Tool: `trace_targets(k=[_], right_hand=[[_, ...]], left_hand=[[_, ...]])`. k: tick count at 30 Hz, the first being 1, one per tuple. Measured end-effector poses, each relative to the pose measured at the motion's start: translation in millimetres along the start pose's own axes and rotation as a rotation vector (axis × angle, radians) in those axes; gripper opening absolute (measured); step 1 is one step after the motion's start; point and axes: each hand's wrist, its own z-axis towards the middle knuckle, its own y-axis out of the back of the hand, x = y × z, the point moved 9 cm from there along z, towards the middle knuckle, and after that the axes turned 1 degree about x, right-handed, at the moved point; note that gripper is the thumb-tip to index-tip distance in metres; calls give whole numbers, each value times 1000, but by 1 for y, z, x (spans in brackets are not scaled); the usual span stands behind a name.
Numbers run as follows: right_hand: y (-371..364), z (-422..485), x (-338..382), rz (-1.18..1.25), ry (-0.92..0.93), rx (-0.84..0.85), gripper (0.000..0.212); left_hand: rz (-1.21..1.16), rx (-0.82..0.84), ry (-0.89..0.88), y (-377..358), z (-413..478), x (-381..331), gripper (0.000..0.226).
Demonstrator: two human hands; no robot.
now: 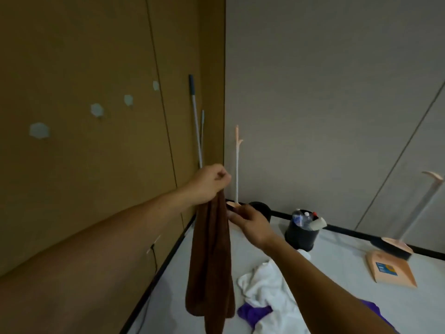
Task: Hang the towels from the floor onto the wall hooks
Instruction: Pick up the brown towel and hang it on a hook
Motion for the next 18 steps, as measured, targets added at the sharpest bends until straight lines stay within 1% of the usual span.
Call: trace_targets(k=[1, 2, 3, 4, 6, 7, 8, 11, 13, 14, 16, 17, 18], right_hand=[[-11, 1, 20, 87, 63, 20, 42], [-28, 0, 41, 154, 116, 93, 51], [-47, -3, 58, 165, 144, 170, 52], [-64, -5, 72, 141, 162, 219, 43], [-88, -8, 96, 115, 187, 243, 15], [-95, -10, 108, 129, 199, 228, 6], [-100, -11, 118, 149, 212, 207, 6], [-110, -17, 150, 178, 282, 122, 16], [-111, -21, 167, 158, 311, 46, 13], [-110, -22, 174, 172, 318, 14, 12], [-113, -25, 191, 185, 357, -37, 15], [-113, -28, 201, 131, 405, -86, 19], [-112, -32, 214, 43, 470, -145, 22]], left_hand=[[-12, 37, -50, 9, -13, -7, 16], [-20, 57, -85, 18, -25, -13, 17], [-28, 59, -108, 28, -36, -16, 19], [-36, 46, -120, 41, -47, -17, 21], [-35, -10, -116, 72, -67, -13, 26], [-24, -37, -107, 89, -77, -8, 27], [-8, -48, -97, 105, -87, -3, 28], [126, -21, -17, 147, -119, 13, 39], [269, -3, 70, 172, -137, 23, 46], [331, 12, 111, 182, -145, 28, 45], [411, 55, 163, 193, -158, 37, 31], [408, 85, 180, 195, -164, 39, 25], [364, 117, 208, 195, -170, 41, 24]])
